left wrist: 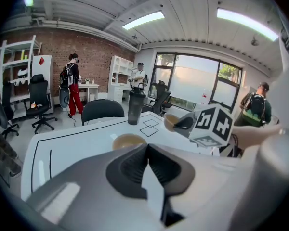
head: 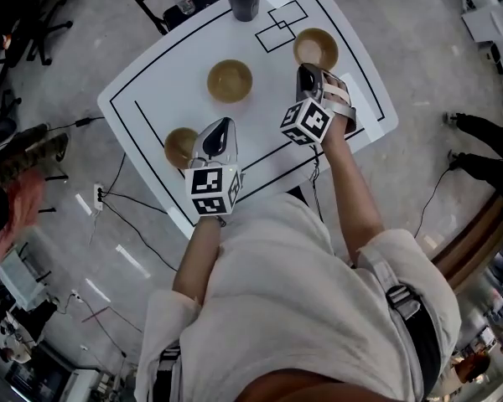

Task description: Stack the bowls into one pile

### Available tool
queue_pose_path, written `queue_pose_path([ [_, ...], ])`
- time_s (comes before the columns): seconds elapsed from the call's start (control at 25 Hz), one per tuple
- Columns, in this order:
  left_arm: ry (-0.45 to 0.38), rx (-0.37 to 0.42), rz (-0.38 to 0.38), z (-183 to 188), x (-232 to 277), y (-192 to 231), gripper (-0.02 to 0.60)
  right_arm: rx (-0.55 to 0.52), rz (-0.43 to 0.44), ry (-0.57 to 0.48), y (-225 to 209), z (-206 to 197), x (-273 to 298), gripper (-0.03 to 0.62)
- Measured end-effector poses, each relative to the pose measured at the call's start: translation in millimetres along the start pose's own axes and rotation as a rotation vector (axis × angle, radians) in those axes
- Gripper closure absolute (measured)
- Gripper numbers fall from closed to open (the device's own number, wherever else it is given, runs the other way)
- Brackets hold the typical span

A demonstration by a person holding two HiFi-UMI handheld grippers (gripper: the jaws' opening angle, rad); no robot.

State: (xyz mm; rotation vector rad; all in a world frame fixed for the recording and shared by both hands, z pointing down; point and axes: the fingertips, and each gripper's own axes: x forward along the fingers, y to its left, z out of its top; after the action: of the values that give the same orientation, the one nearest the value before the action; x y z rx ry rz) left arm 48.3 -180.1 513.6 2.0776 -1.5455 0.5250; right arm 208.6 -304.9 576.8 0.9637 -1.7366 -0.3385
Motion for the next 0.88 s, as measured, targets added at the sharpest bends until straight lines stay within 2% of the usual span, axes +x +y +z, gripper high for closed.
queue_pose_path([
  [0.52, -0.074, -0.021, 0.021, 3.1, -36.1, 10.6, 0.58, 0.015, 0.051, -0.132, 37.0, 54.4, -65.0, 0.579],
  [0.88, -0.088, -0.037, 0.056, -5.5, -57.2, 19.8, 0.58, -0.036, 0.083, -0.187, 57.2, 81.2, -81.2, 0.579],
])
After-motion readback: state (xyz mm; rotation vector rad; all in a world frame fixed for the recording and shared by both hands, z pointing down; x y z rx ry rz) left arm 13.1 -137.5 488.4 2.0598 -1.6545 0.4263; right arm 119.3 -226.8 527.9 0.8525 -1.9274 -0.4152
